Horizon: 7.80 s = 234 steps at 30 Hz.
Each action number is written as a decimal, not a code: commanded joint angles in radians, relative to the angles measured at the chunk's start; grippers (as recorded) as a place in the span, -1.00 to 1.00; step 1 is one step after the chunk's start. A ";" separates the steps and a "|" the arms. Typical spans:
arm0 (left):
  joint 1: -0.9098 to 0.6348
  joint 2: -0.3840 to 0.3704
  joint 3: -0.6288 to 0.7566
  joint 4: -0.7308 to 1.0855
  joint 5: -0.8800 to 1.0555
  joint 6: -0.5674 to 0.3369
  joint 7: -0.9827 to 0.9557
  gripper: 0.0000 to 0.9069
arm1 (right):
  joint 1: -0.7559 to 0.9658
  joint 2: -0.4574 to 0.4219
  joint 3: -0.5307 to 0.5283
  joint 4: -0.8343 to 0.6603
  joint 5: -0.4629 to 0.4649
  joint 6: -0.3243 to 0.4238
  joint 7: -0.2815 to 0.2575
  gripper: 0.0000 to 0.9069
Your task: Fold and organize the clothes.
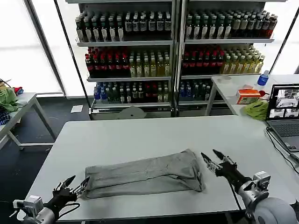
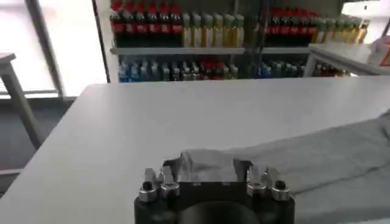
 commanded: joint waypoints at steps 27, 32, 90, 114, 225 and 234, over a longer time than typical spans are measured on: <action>-0.091 -0.234 0.216 0.210 0.168 -0.254 -0.125 -0.24 | 0.043 -0.007 0.042 -0.204 -0.039 0.313 -0.096 1.00; -0.091 -0.231 0.213 0.229 0.158 -0.248 -0.101 -0.71 | 0.038 -0.012 0.050 -0.174 0.041 0.274 -0.092 1.00; -0.295 0.065 0.478 -0.026 -0.210 -0.073 -0.381 -0.98 | 0.021 0.012 0.043 -0.132 0.069 0.224 -0.061 1.00; -0.411 0.060 0.716 0.044 -0.270 -0.047 -0.470 -0.98 | 0.001 0.079 0.033 -0.136 0.007 0.199 -0.060 1.00; -0.251 0.279 -0.444 0.292 -0.392 0.060 0.063 -0.98 | 0.063 0.031 -0.003 -0.159 0.038 0.235 -0.076 1.00; -0.260 0.367 -0.290 0.274 -0.340 0.061 0.023 -0.98 | 0.044 0.030 -0.005 -0.190 0.048 0.274 -0.086 1.00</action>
